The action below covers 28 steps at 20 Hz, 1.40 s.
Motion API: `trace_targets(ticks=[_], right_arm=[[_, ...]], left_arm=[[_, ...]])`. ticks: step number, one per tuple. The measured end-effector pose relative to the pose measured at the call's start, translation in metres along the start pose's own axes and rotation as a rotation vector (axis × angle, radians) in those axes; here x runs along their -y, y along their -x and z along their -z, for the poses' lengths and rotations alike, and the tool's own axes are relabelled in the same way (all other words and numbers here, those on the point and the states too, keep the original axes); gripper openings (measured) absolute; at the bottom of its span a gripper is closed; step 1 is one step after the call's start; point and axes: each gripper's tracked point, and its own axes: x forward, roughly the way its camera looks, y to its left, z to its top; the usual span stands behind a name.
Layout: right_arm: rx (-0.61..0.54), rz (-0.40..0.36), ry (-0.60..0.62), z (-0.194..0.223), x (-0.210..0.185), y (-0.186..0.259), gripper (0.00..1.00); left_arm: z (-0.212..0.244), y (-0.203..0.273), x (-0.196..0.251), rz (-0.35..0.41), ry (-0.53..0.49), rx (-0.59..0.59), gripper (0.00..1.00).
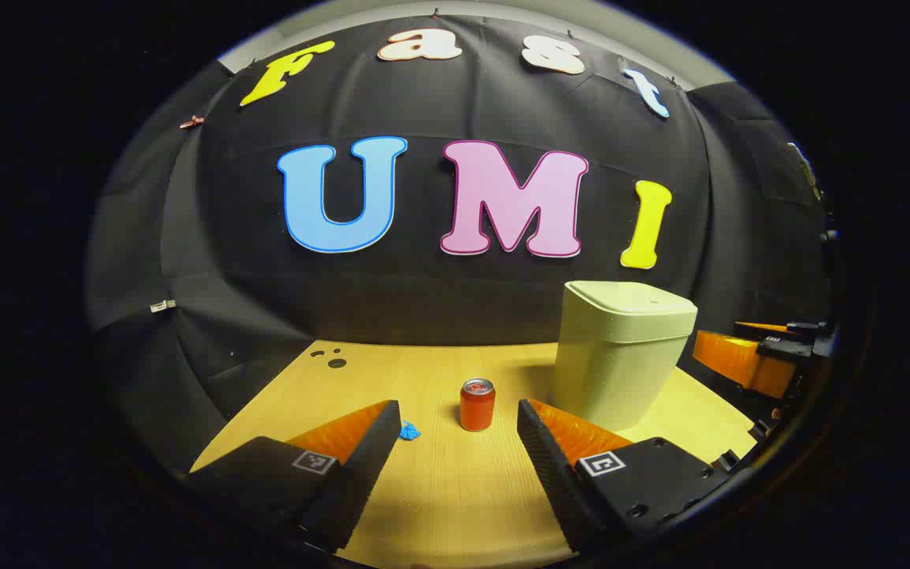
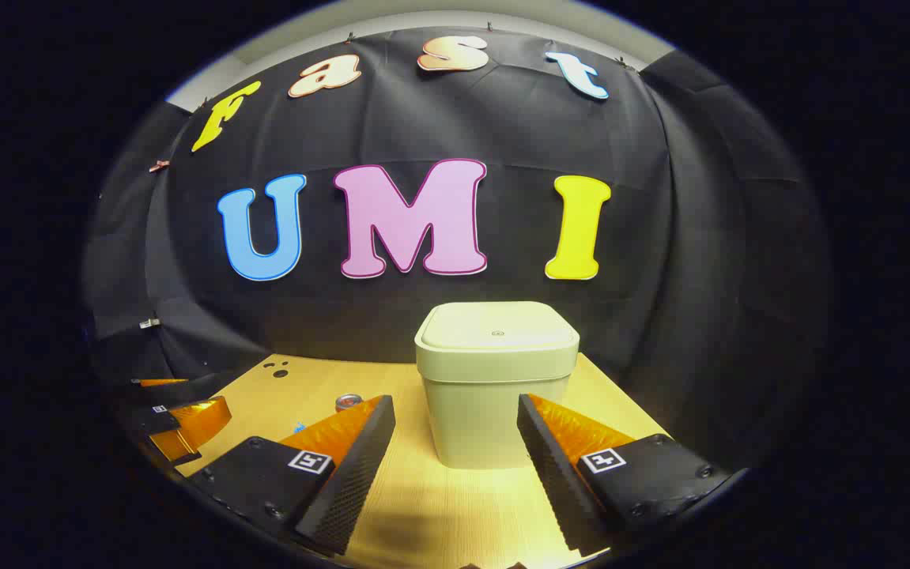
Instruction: Press the lid of the desktop garbage bin to open it, pick up the crumpled paper on the desktop and throw it into the bin, then pick up the pop can on the desktop and drop it into the bin, and finally close the garbage bin lid.
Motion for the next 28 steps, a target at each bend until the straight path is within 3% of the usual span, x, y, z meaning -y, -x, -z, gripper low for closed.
trace_targets(ticks=[28], right_arm=[[-0.056, 0.014, 0.010, 0.014, 0.005, -0.011, 0.98]], left_arm=[[0.016, -0.010, 0.001, -0.005, -0.004, -0.036, 0.95]])
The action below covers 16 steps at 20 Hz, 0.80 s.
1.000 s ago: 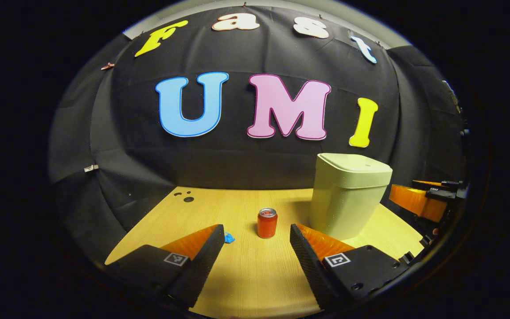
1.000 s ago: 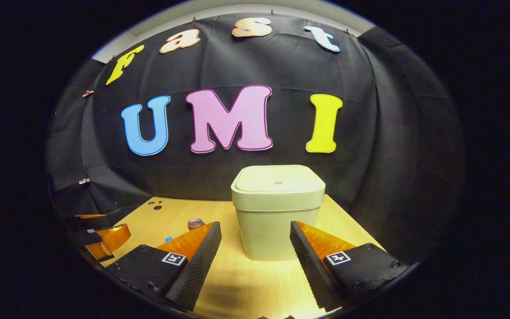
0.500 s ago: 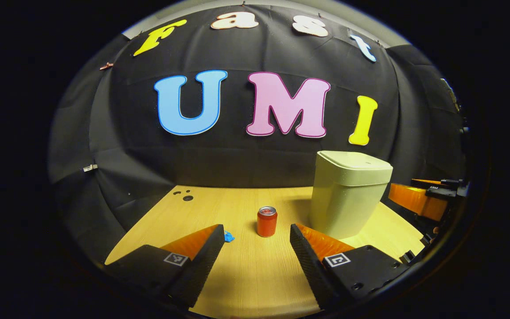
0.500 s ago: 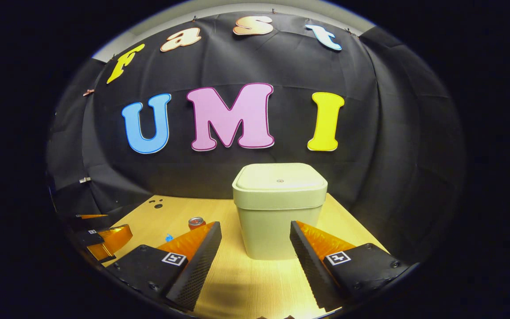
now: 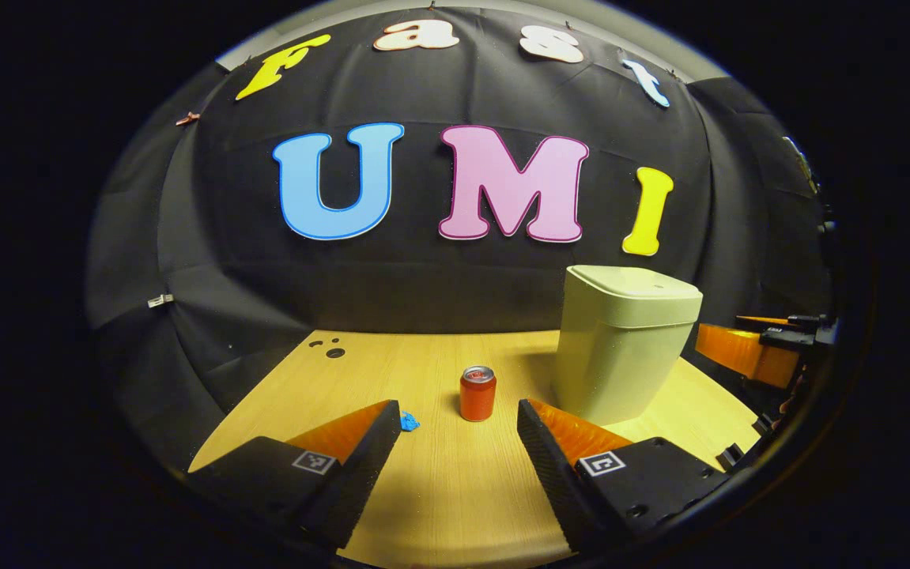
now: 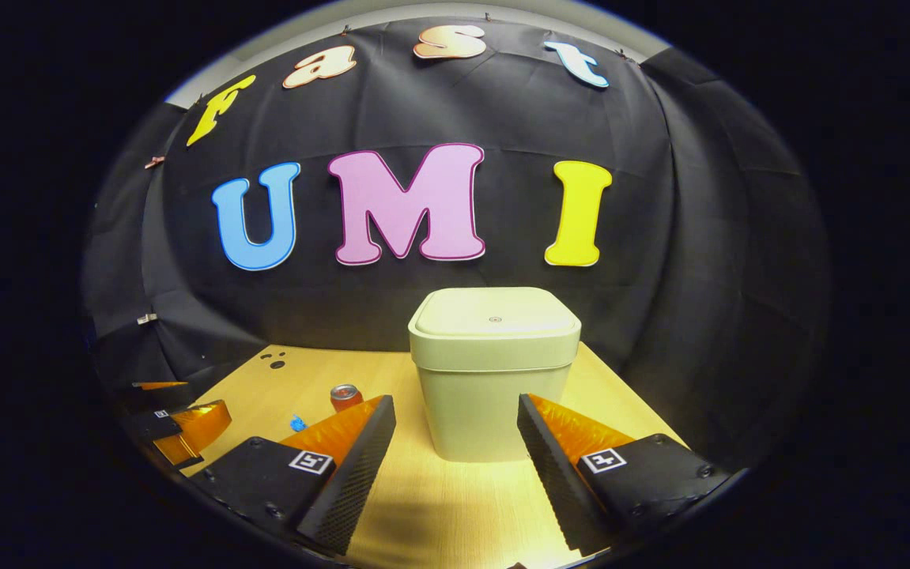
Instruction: Press the lid of the desktop garbage bin to open it, pick up the crumpled paper on the desktop and throw it into the bin, then pick up the pop can on the desktop and drop it into the bin, and finally close the garbage bin lid.
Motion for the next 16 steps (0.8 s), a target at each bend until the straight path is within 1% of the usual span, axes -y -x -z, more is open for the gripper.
trace_targets(ticks=[1, 2, 3, 4, 5, 6, 7, 8, 9, 10, 11, 12, 13, 14, 15, 16], right_arm=[[0.000, -0.003, 0.004, -0.001, -0.001, 0.000, 0.96], [0.001, -0.007, 0.007, -0.002, -0.003, 0.001, 0.90], [0.004, -0.009, 0.013, -0.003, -0.004, 0.002, 0.87], [0.009, -0.009, 0.017, -0.005, -0.004, 0.002, 0.80], [0.012, -0.012, 0.020, -0.007, -0.005, 0.001, 0.76], [0.012, -0.012, 0.023, -0.008, -0.006, 0.001, 0.64], [0.011, -0.014, 0.024, -0.008, -0.006, 0.002, 0.58], [0.006, -0.029, 0.017, -0.009, -0.009, 0.001, 0.50], [0.003, -0.044, 0.000, -0.009, -0.012, 0.002, 0.44], [0.005, -0.057, -0.008, -0.012, -0.015, 0.002, 0.22], [0.004, -0.074, -0.003, -0.012, -0.021, 0.002, 0.22], [0.007, -0.070, 0.008, -0.013, -0.022, -0.001, 0.19], [0.006, -0.078, 0.013, -0.012, -0.023, -0.002, 0.18], [0.006, -0.063, 0.020, -0.010, -0.019, -0.001, 0.16], [-0.003, -0.056, 0.020, -0.010, -0.018, 0.000, 0.06], [-0.008, -0.078, 0.009, -0.009, -0.022, -0.002, 0.07]], left_arm=[[0.000, -0.001, 0.000, 0.000, 0.001, -0.001, 0.95], [0.000, -0.001, 0.000, 0.000, 0.001, 0.000, 0.95], [0.000, -0.002, 0.000, 0.000, 0.000, 0.000, 0.96], [0.000, -0.002, 0.000, 0.001, 0.000, -0.001, 0.96], [-0.001, -0.003, 0.001, 0.004, 0.001, 0.000, 0.95], [0.001, -0.003, 0.002, 0.007, 0.001, 0.001, 0.96], [0.002, -0.003, 0.002, 0.009, -0.001, 0.000, 0.95], [0.001, -0.004, 0.002, 0.011, -0.001, -0.002, 0.96], [0.002, -0.004, 0.003, 0.014, 0.001, -0.005, 0.96], [0.002, -0.004, 0.003, 0.015, 0.002, -0.006, 0.96], [0.001, -0.003, 0.002, 0.014, 0.003, -0.006, 0.96], [0.003, -0.003, 0.003, 0.013, 0.005, -0.006, 0.96], [0.004, -0.003, 0.002, 0.013, 0.007, -0.008, 0.96], [0.004, -0.003, 0.002, 0.014, 0.008, -0.011, 0.95], [0.004, -0.003, 0.002, 0.014, 0.008, -0.012, 0.96], [0.005, -0.002, 0.002, 0.013, 0.009, -0.011, 0.96]])
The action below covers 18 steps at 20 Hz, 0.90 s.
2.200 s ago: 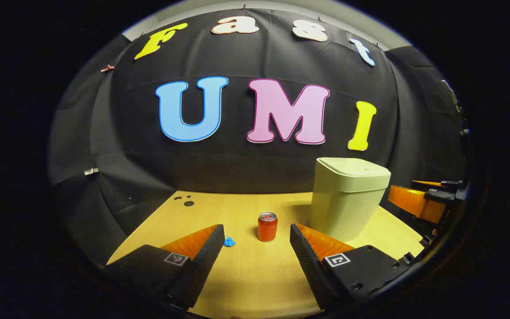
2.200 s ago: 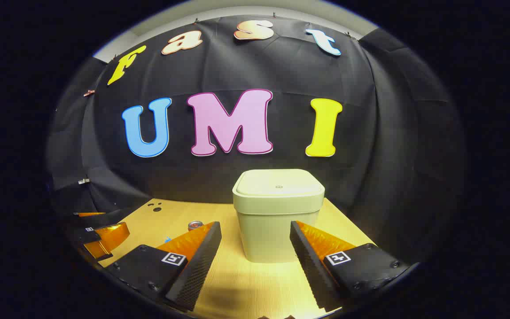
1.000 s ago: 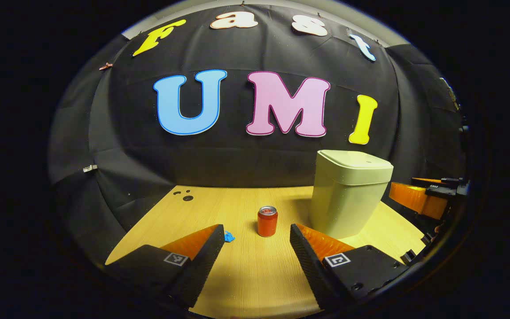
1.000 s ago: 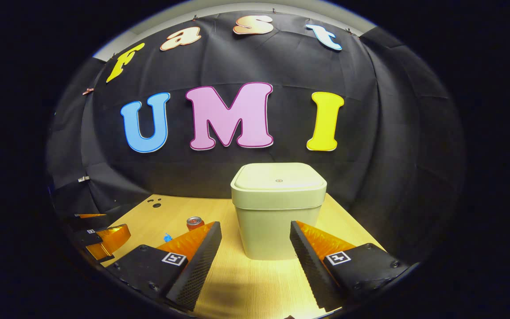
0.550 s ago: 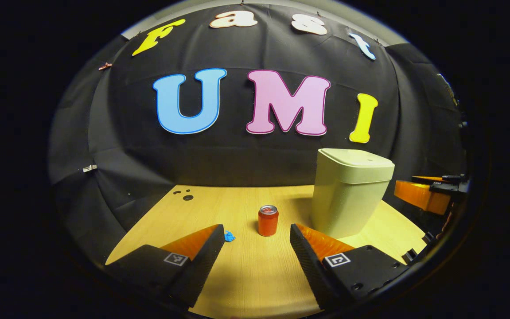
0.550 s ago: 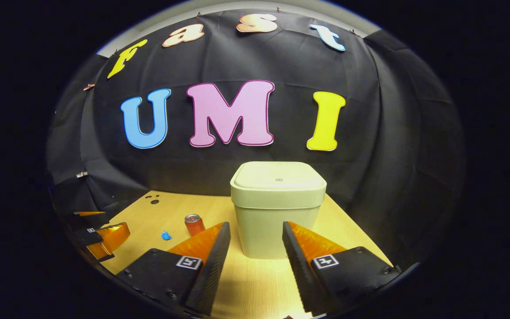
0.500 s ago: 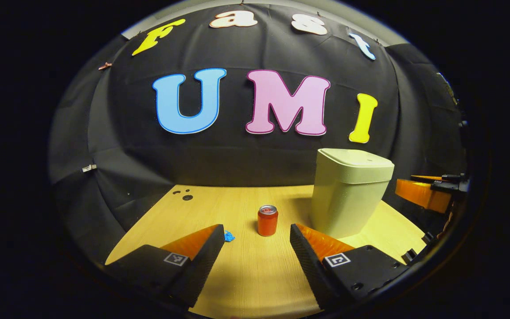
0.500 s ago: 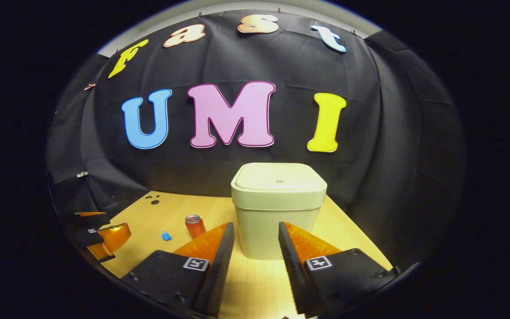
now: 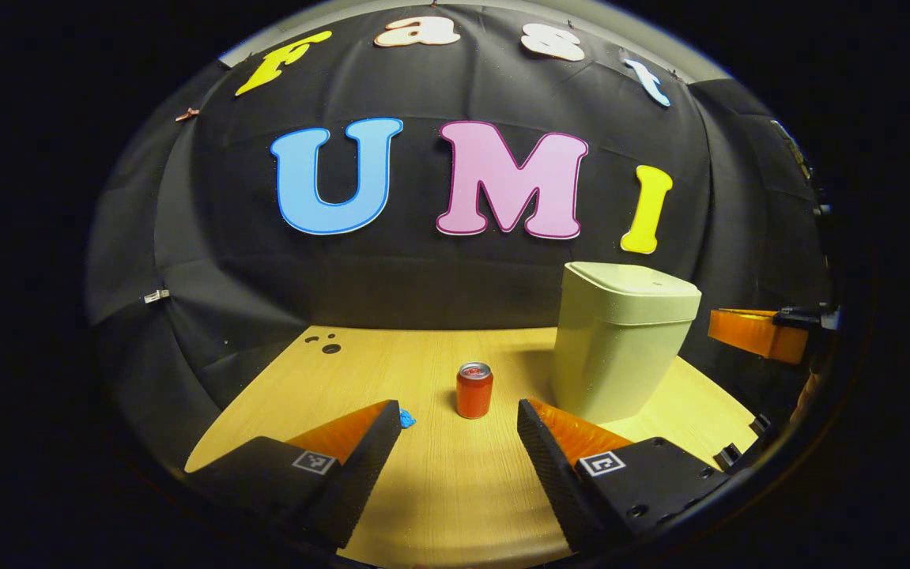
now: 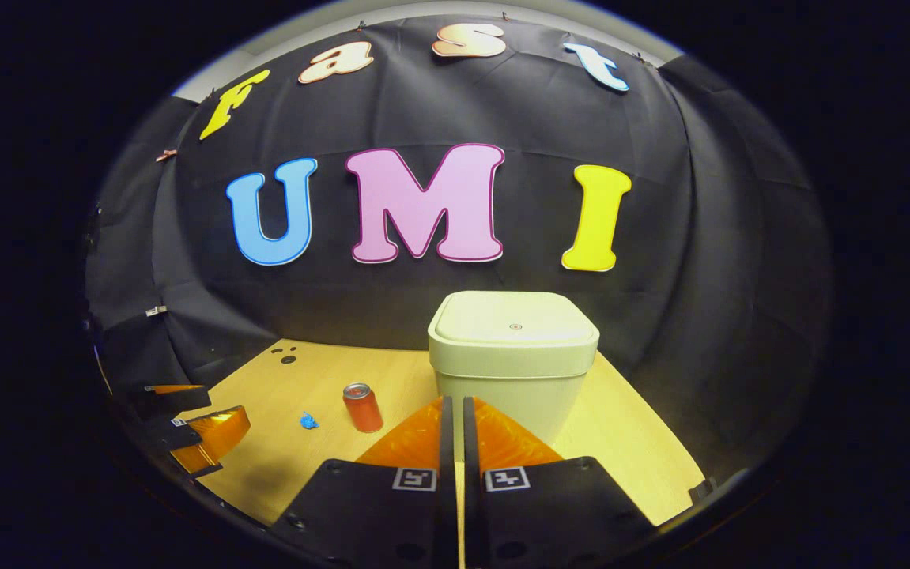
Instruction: Press the lid of the desktop garbage bin to open it, pick up the crumpled paper on the desktop and throw it into the bin, then pick up the pop can on the desktop and drop it into the bin, and finally close the garbage bin lid.
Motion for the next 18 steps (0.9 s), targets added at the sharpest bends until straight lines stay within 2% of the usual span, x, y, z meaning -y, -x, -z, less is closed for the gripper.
trace_targets(ticks=[2, 4, 7, 14, 18], right_arm=[[-0.017, -0.014, -0.008, 0.000, -0.003, 0.005, 0.05], [-0.009, -0.064, -0.029, 0.001, -0.011, 0.003, 0.05], [-0.021, -0.069, -0.018, 0.004, -0.010, -0.002, 0.05], [-0.045, -0.015, -0.009, -0.008, 0.014, -0.024, 0.05], [-0.008, 0.021, -0.006, -0.031, 0.027, -0.042, 0.05]], left_arm=[[0.000, -0.001, -0.001, -0.002, 0.002, 0.000, 0.96], [0.001, -0.001, -0.003, -0.004, 0.005, 0.000, 0.96], [0.000, -0.001, -0.008, -0.016, 0.010, 0.000, 0.96], [0.001, -0.008, -0.013, -0.027, 0.016, -0.003, 0.96], [0.001, -0.014, -0.014, -0.027, 0.010, -0.006, 0.95]])
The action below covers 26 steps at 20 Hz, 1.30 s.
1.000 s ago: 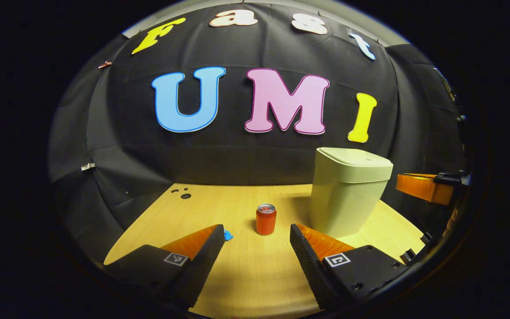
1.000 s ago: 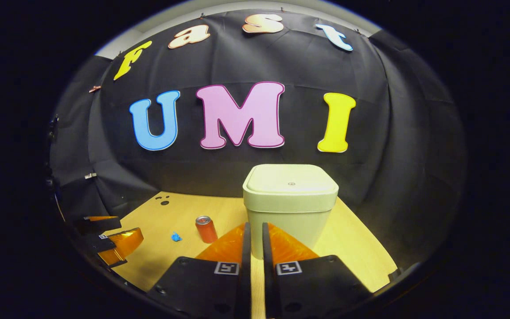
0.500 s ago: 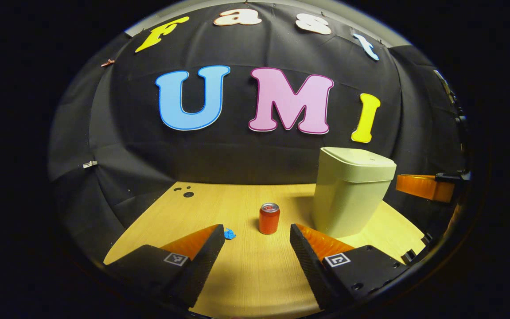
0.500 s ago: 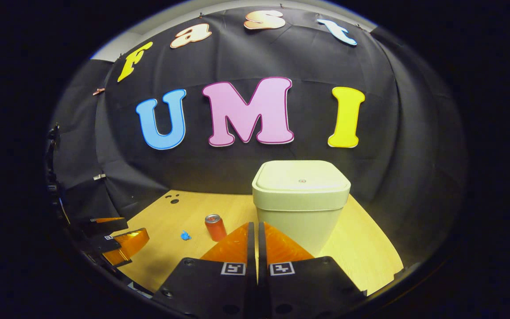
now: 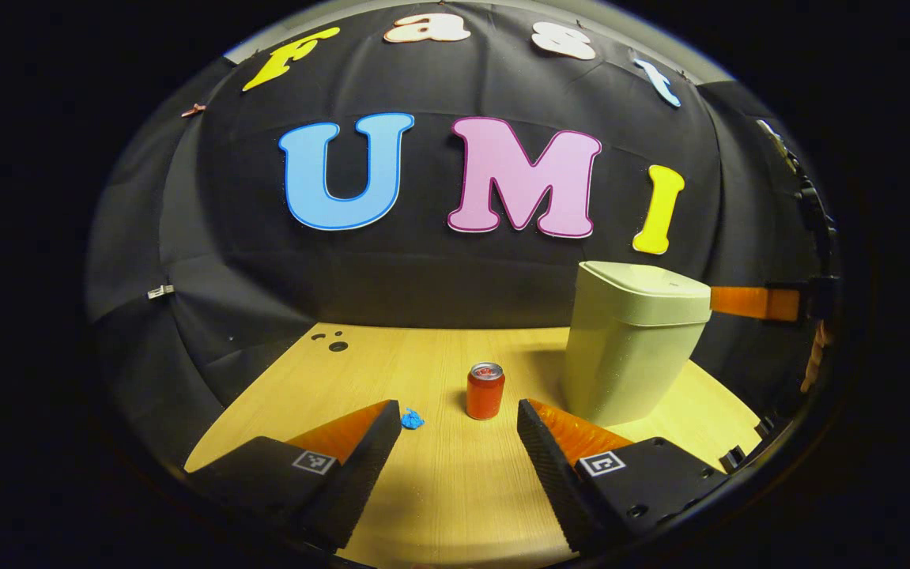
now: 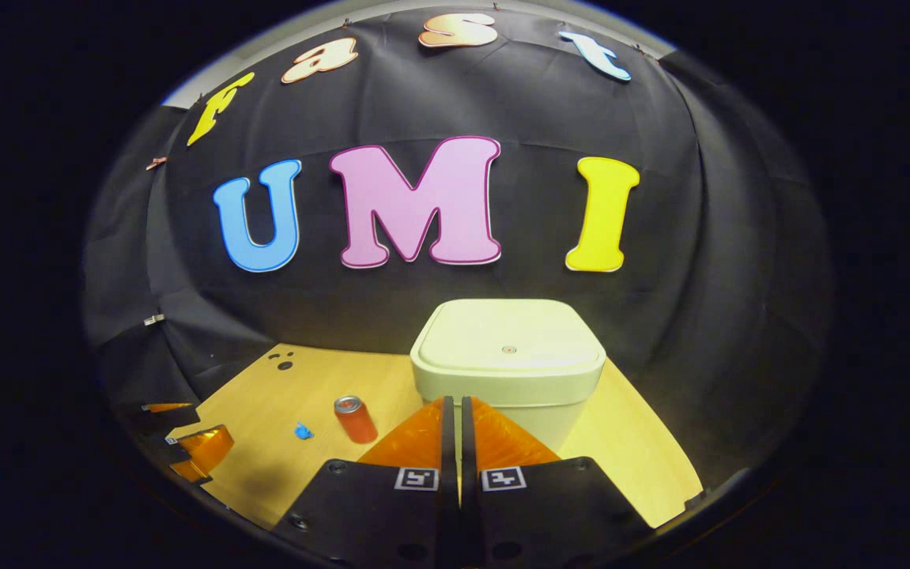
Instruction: Press the lid of the desktop garbage bin to open it, pick up the crumpled paper on the desktop and throw it into the bin, then pick up the pop can on the desktop and drop it into the bin, and finally close the garbage bin lid.
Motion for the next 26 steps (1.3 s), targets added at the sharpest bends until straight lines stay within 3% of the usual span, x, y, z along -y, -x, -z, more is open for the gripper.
trace_targets(ticks=[9, 21, 26], right_arm=[[0.049, 0.064, 0.014, -0.033, 0.034, -0.056, 0.05], [-0.026, 0.076, 0.069, -0.007, 0.049, -0.101, 0.05], [0.000, 0.077, 0.101, -0.009, 0.048, -0.101, 0.05]], left_arm=[[-0.006, -0.013, -0.013, -0.036, -0.022, -0.001, 0.95], [-0.006, -0.021, -0.025, -0.102, -0.008, -0.024, 0.96], [0.002, -0.026, -0.022, -0.104, -0.002, -0.051, 0.96]])
